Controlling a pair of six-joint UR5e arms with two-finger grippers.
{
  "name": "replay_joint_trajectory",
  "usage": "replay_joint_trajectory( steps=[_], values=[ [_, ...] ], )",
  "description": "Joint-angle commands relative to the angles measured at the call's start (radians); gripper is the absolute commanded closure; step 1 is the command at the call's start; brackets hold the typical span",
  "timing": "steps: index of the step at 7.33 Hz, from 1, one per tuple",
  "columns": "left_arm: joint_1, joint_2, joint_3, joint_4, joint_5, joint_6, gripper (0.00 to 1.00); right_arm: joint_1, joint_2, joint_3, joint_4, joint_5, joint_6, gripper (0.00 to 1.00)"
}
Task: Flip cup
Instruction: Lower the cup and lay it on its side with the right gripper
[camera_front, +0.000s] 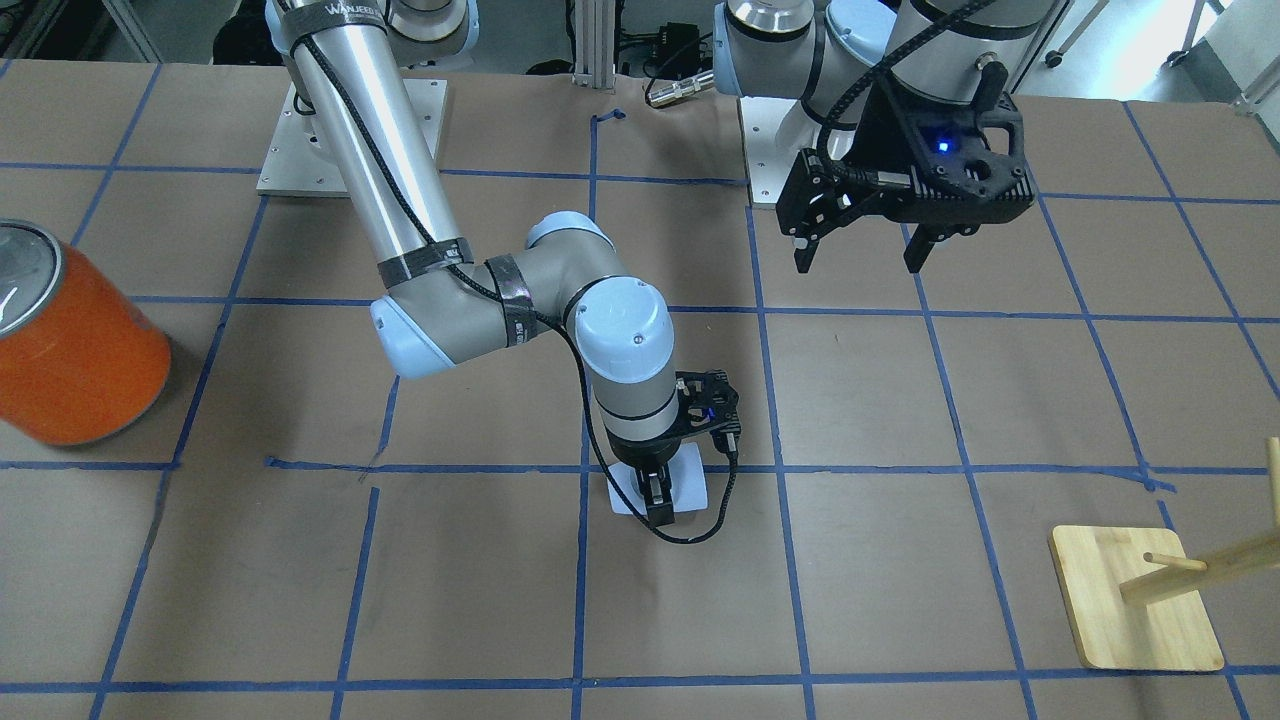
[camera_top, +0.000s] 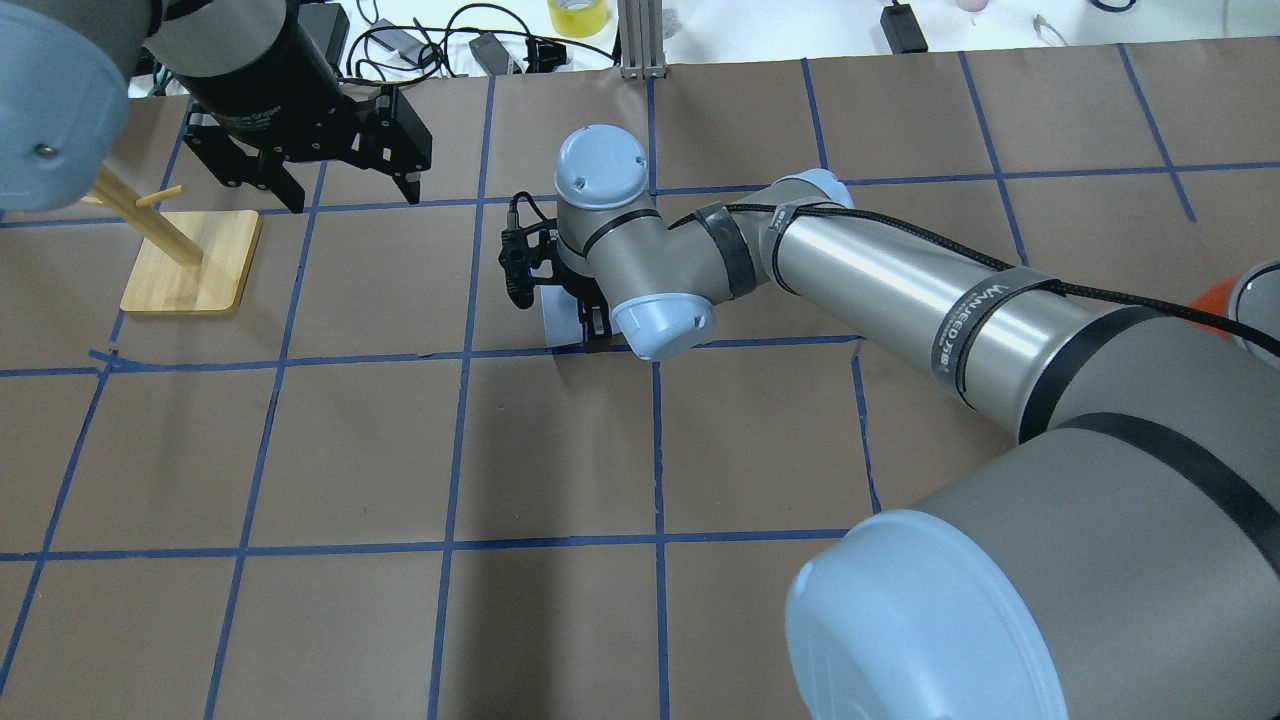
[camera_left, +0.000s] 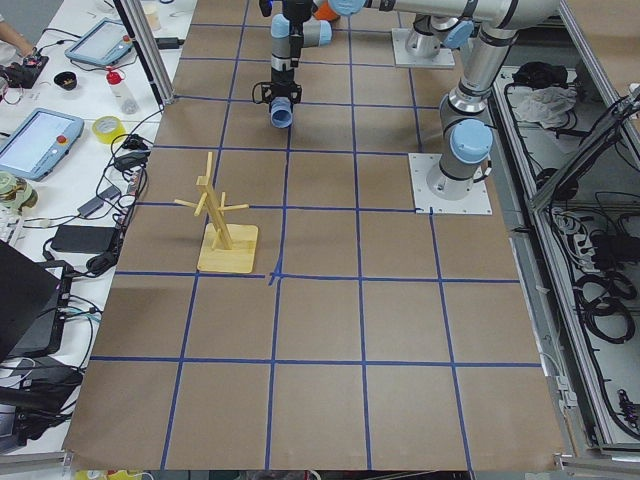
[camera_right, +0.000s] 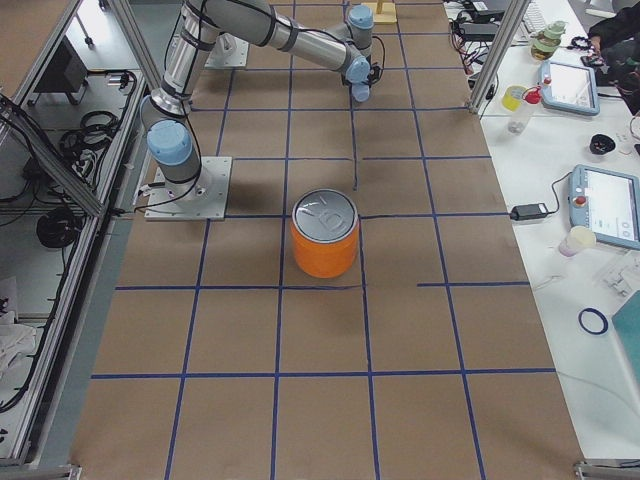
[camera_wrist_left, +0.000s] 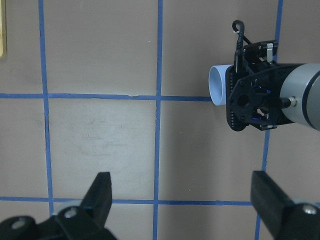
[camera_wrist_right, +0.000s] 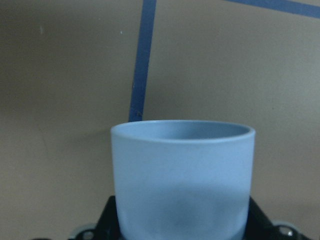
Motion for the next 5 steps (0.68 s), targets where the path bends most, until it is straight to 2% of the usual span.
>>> replay_joint_trajectory(
  steps=[1,3,5],
  values=[
    [0.0,0.0,0.0,0.0,0.001,0.0,0.0,0.0,-0.007,0.001,-0.013,0.02,0.007,0.0],
    [0.0,0.0,0.0,0.0,-0.002,0.0,0.0,-0.002,-0.041,0.001,-0.011,-0.006,0.015,0.0],
    [0.0,0.002,0.0,-0.002,-0.007,0.001,0.0,-0.003,-0.102,0.009,-0.008,-0.048,0.285,0.0]
  ],
)
